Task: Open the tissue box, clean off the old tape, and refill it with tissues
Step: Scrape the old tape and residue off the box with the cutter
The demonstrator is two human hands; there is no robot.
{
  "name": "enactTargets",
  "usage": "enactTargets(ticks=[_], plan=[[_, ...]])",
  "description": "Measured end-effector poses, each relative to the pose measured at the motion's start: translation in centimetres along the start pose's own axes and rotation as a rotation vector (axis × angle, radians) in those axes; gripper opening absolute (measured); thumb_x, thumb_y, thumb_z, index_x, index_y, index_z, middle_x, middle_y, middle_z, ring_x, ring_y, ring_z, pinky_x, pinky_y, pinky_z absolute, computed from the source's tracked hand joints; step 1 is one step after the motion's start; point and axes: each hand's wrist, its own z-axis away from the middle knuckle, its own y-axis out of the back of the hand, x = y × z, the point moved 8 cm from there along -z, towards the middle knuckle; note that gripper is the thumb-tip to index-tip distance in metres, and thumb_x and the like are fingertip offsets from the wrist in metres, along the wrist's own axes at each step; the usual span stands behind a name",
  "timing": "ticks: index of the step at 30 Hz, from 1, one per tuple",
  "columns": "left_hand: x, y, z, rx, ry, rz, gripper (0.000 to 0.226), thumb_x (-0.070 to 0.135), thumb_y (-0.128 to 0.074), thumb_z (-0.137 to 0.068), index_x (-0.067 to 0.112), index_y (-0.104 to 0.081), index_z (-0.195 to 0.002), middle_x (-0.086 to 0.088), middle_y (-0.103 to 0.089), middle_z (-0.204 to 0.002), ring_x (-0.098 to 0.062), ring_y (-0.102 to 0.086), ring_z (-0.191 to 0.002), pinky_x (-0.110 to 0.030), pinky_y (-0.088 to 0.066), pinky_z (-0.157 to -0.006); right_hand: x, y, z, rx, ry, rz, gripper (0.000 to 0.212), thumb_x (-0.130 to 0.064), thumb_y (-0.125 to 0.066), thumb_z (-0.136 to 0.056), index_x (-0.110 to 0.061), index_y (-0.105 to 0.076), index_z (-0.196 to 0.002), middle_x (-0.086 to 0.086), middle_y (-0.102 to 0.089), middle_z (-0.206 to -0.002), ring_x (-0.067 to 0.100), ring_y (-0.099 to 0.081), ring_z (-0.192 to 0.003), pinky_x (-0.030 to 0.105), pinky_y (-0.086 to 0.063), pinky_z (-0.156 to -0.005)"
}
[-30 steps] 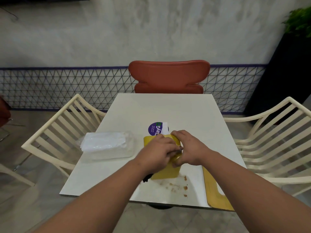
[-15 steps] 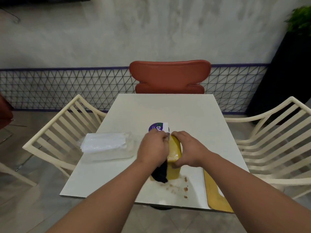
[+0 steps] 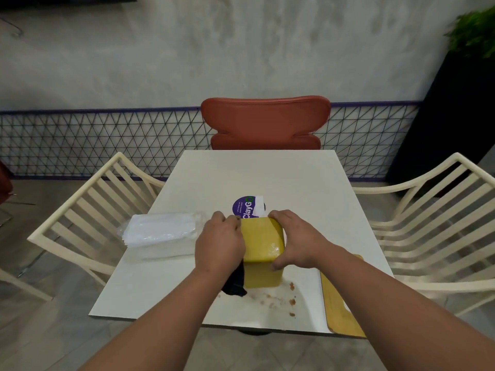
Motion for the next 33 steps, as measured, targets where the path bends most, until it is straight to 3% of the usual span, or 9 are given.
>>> enactTargets(ticks=[6,11,17,20,26,29,33], plan=[[-0.5,1.6,-1.4,0.091,-0.011,0.071,0.021,0.022,-0.048,-0.095,0.014,-0.067,-0.099,-0.002,-0.047,-0.09,-0.026,-0.053,-0.083,-0.032,-0.042,-0.065,-0.1,0.0,-0.1,-0.006,-0.003,0.018,0.12,-0.039,-0.092,-0.049,-0.029,-0.025,-0.148,-0.011,-0.032,-0.14,0.015,-0.044,-0.121,0.032,-0.046,-0.092],[4.7,-0.8,-0.5,-0.052,-0.156,0.124,0.023,0.028,-0.047,-0.095,0.02,-0.066,-0.105,-0.002,-0.051,-0.097,-0.023,-0.054,-0.09,-0.036,-0.048,-0.072,-0.2,0.0,0.0,-0.006,-0.02,0.019,0.119,-0.038,-0.091,-0.049,-0.028,-0.026,-0.148,-0.013,-0.033,-0.138,0.013,-0.046,-0.118,0.035,-0.049,-0.091],[-1.0,-0.1,-0.8,-0.01,0.004,0.183,0.022,0.029,-0.049,-0.095,0.018,-0.068,-0.101,0.002,-0.043,-0.089,-0.019,-0.05,-0.076,-0.028,-0.039,-0.065,-0.4,0.1,-0.2,-0.015,-0.014,0.053,0.12,-0.04,-0.092,-0.05,-0.029,-0.024,-0.148,-0.01,-0.032,-0.141,0.018,-0.044,-0.12,0.034,-0.048,-0.091],[-3.0,0.1,-0.6,-0.011,0.089,0.266,0.023,0.029,-0.049,-0.096,0.016,-0.067,-0.099,0.001,-0.047,-0.09,-0.019,-0.052,-0.079,-0.026,-0.037,-0.067,-0.4,0.1,-0.2,-0.033,-0.018,0.078,0.121,-0.044,-0.092,-0.049,-0.028,-0.024,-0.147,-0.009,-0.033,-0.139,0.018,-0.045,-0.119,0.035,-0.048,-0.091],[-5.0,-0.6,-0.2,-0.06,0.199,0.489,0.015,0.032,-0.054,-0.095,0.022,-0.065,-0.094,0.001,-0.056,-0.095,0.002,-0.05,-0.078,-0.022,-0.035,-0.069,-3.0,0.9,-1.2,-0.089,0.046,0.402,0.125,-0.072,-0.079,-0.05,-0.023,-0.021,-0.149,-0.004,-0.033,-0.145,0.02,-0.037,-0.131,0.04,-0.038,-0.103],[-5.6,-1.0,-0.1,-0.079,0.215,0.536,0.014,0.03,-0.055,-0.094,0.022,-0.065,-0.097,0.002,-0.058,-0.097,-0.001,-0.053,-0.082,-0.021,-0.037,-0.07,-6.3,-0.4,-2.1,-0.09,0.115,0.54,0.128,-0.075,-0.074,-0.054,-0.022,-0.014,-0.153,0.0,-0.028,-0.152,0.023,-0.031,-0.136,0.044,-0.031,-0.109],[-6.6,-1.2,0.0,-0.103,0.231,0.54,0.013,0.028,-0.056,-0.093,0.022,-0.067,-0.098,0.003,-0.059,-0.097,-0.007,-0.055,-0.086,-0.021,-0.038,-0.072,-8.1,-1.9,-3.1,-0.05,0.141,0.697,0.12,-0.072,-0.071,-0.058,-0.029,-0.013,-0.153,0.0,-0.033,-0.148,0.026,-0.034,-0.132,0.049,-0.029,-0.106]])
